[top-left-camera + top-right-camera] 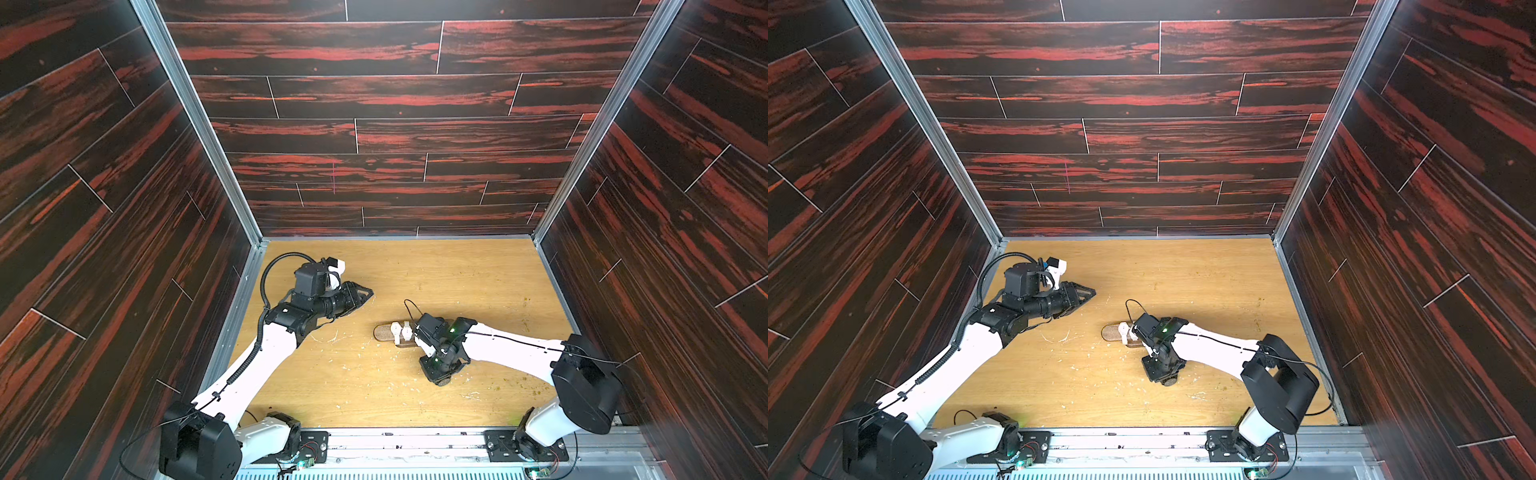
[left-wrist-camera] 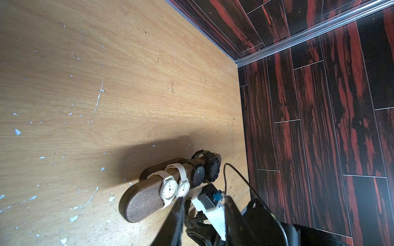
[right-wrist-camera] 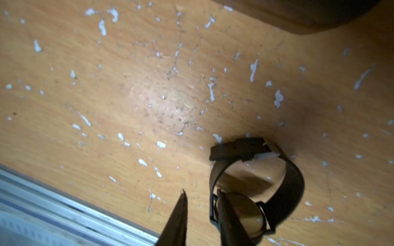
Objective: Place watch on stand
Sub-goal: Pick up the watch at the center of the board.
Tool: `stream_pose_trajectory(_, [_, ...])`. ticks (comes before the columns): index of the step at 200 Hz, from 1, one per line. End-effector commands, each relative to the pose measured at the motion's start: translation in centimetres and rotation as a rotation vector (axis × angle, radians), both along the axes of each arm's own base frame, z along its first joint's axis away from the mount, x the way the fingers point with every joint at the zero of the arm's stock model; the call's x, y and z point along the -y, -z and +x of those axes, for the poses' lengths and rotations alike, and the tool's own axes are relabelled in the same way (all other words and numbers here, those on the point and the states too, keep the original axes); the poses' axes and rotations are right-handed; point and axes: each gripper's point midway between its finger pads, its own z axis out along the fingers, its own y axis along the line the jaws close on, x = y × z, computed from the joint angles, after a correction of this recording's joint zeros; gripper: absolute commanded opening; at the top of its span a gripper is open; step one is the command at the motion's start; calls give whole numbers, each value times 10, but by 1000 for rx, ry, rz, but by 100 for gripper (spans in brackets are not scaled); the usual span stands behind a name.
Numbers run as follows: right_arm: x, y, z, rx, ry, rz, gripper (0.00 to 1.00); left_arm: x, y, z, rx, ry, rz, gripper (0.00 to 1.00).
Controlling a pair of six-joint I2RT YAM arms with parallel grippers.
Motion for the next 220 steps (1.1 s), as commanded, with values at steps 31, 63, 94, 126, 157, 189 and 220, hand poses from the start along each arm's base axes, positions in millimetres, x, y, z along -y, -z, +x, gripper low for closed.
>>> stream_pose_trajectory(31, [0, 19, -2, -18, 13, -17, 13, 0, -2, -4, -6, 22, -6, 34])
stream_pose_trajectory(63, [-4, 10, -4, -21, 21, 21, 0, 1, -5, -6, -9, 40, -3, 34])
stream_pose_trajectory(94, [-23, -17, -8, -41, 15, 137, 0, 1, -6, -10, -4, 44, -5, 34])
stream_pose_trajectory(126, [-39, -48, -13, -57, 8, 254, 0, -2, -9, -13, 3, 37, -6, 34])
stream_pose_trajectory(157, [-43, -68, -14, -56, -3, 301, 0, -3, -11, -16, 9, 34, -8, 34])
stream_pose_trajectory(189, [-60, -100, -9, -120, 14, 503, 0, -1, -20, -20, 37, 52, -20, 34])
stream_pose_trajectory(220, [-72, -138, 11, -158, 47, 691, 0, 3, -30, -25, 77, 96, -48, 34])
